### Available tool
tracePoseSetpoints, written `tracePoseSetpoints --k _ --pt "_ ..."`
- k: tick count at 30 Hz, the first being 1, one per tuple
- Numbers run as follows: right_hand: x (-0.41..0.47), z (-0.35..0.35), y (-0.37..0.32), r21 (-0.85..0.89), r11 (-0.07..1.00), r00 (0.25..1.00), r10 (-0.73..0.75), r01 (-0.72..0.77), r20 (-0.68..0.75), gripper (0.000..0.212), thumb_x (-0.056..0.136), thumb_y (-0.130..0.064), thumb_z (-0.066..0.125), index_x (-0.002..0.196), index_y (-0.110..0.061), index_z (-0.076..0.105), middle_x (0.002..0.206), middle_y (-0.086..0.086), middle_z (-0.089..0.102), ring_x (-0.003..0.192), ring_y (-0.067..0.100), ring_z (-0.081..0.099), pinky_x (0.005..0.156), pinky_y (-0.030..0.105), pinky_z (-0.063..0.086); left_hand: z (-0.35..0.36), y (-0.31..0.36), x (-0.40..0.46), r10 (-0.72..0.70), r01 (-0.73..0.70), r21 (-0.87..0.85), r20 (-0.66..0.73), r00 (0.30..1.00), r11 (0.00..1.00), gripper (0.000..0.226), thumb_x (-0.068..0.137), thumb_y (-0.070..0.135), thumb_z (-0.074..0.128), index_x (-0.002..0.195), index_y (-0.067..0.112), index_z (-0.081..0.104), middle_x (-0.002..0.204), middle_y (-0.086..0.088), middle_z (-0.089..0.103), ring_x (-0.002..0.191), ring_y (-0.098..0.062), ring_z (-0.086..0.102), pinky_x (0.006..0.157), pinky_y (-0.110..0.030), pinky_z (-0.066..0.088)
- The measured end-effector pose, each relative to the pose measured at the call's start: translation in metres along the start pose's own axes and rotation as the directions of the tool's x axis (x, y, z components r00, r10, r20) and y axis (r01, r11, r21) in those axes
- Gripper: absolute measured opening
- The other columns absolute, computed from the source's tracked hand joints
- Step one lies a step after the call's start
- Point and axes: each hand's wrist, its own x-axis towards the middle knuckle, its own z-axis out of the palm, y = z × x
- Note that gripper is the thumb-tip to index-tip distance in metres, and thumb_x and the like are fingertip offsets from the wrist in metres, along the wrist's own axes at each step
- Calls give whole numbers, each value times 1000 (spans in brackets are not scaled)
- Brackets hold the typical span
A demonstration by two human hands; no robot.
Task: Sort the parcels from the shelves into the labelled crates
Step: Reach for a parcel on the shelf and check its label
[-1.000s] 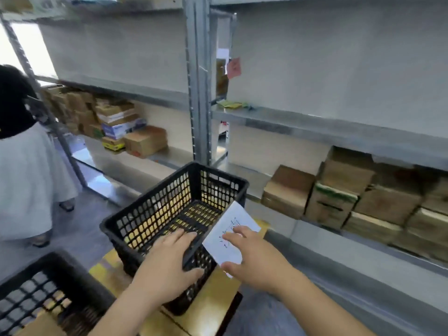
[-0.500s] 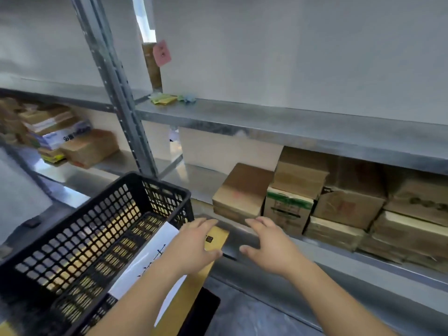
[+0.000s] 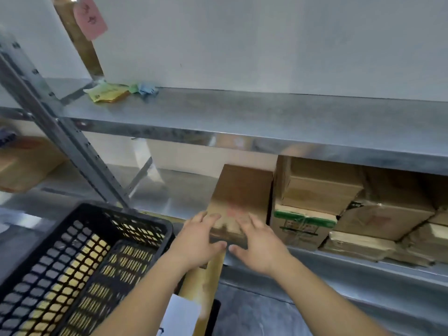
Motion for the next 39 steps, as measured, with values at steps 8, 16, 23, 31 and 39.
tracePoseSetpoints --k 8,16,23,31,39 --pt "51 13 -16 -56 965 965 253 -257 -67 67 99 -61 42 158 -32 28 171 -4 -1 143 47 22 116 48 33 8 -25 81 -4 11 -79 91 996 997 74 90 60 61 154 37 33 164 -20 19 152 -35 20 118 -40 31" --pt "59 16 -13 62 940 911 341 -336 -232 72 100 -51 49 159 -34 11 164 16 4 131 46 42 108 44 41 17 -30 93 -57 54 -212 -7 998 976 30 88 48 68 105 31 50 101 -2 55 89 -27 61 80 -33 49" --pt "42 22 10 72 961 963 268 -266 -22 116 79 -60 72 148 -59 -22 141 16 40 109 32 65 90 34 52 17 -40 65 -166 207 -103 307 937 973 127 60 31 92 143 49 -3 111 -9 59 84 -22 67 63 -29 51" --pt "23 28 22 209 966 983 171 -153 -68 142 60 -53 85 142 -61 -31 136 10 39 123 34 53 98 39 49 25 -12 16 -207 220 -101 130 970 970 127 76 31 75 146 47 -29 84 -2 62 71 -18 65 56 -31 49" --pt "-48 -23 29 368 925 958 14 98 -288 136 71 -63 82 143 -58 -34 132 2 66 103 25 69 82 39 57 -33 65 -80 -327 295 -143 -358 875 945 151 68 50 89 137 49 -46 88 6 61 69 -16 59 59 -32 50"
